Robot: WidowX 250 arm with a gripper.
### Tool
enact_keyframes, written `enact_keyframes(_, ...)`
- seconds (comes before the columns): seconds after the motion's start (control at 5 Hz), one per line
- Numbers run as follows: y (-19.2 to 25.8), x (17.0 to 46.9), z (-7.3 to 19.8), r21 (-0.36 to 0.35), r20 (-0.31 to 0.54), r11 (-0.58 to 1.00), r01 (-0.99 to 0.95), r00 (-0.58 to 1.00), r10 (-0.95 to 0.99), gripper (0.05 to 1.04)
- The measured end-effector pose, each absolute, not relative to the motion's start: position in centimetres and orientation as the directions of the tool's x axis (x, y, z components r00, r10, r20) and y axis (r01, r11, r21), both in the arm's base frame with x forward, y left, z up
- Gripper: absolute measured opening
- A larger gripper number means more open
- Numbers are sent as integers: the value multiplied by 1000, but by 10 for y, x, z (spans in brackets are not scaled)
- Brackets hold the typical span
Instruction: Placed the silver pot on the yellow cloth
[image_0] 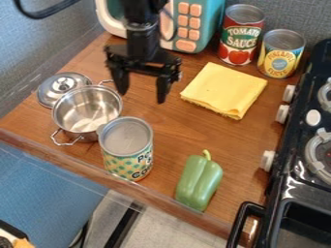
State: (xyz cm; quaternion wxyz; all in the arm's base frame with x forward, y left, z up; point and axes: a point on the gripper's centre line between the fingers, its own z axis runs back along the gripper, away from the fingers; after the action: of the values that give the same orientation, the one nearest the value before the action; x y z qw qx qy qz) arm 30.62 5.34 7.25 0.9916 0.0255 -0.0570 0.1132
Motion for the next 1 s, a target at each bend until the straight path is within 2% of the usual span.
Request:
enact_keyframes(0.2, 63, 291, 62, 52, 73, 963, -264, 963, 260, 1001)
enact_keyframes(0.4, 69, 275, 53, 99, 26, 953, -287, 958, 286, 1001)
enact_keyframes(0.6, 71, 272, 48, 116, 8, 938, -326, 945, 327, 1001)
enact_keyframes(0.8, 72, 275, 37, 188, -88, 915, -358, 921, 378, 1001)
enact_keyframes(1.0, 68, 282, 29, 248, -179, 899, -360, 896, 408, 944)
